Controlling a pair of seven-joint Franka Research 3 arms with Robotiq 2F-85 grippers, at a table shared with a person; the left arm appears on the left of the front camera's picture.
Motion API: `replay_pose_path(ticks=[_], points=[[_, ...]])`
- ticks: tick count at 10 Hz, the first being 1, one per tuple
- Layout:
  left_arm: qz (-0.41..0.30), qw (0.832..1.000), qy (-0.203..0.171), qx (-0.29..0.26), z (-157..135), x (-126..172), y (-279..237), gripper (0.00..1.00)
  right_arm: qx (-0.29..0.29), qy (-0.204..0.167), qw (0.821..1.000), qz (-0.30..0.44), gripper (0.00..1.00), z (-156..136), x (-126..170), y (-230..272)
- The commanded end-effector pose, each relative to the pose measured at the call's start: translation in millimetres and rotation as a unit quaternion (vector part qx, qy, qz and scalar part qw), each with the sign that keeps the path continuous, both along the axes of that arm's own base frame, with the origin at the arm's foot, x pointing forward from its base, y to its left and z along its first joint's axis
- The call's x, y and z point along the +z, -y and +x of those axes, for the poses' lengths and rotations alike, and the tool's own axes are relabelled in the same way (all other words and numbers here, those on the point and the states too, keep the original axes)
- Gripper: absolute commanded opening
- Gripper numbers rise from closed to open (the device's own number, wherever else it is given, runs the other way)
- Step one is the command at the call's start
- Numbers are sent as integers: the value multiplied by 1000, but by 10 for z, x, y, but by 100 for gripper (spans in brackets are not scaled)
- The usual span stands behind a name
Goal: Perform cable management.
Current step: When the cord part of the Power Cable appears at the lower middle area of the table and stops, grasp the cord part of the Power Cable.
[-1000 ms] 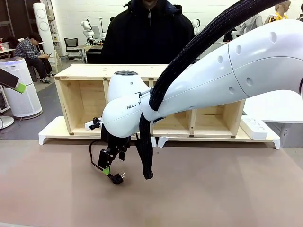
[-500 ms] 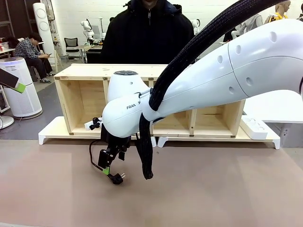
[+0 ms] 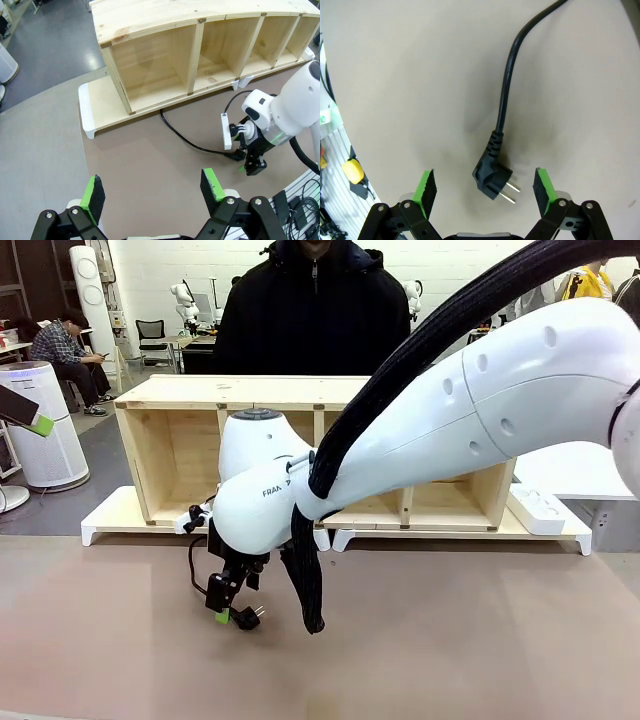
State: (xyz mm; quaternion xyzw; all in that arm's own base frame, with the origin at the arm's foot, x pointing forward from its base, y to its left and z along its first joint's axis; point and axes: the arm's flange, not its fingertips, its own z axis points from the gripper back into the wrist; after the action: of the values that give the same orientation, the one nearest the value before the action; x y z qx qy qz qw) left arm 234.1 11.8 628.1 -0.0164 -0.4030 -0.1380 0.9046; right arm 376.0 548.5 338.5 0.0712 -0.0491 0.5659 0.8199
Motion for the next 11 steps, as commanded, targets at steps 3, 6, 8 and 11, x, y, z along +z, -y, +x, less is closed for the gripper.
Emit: replay_pose_path(ticks=[3,6,8,11], points=[[-3,1000,2,2,11,5,-9,100,8,56,998,-13,100,71,-246,-176],[-3,1000,2,2,11,5,-9,100,23,80,996,-3,100,87,-360,-219],[-3,1000,2,2,11,5,-9,100,26,79,997,10,100,111,-374,-213],[-3,1000,2,2,11,5,-9,100,15,65,998,8,85,109,-377,-191]])
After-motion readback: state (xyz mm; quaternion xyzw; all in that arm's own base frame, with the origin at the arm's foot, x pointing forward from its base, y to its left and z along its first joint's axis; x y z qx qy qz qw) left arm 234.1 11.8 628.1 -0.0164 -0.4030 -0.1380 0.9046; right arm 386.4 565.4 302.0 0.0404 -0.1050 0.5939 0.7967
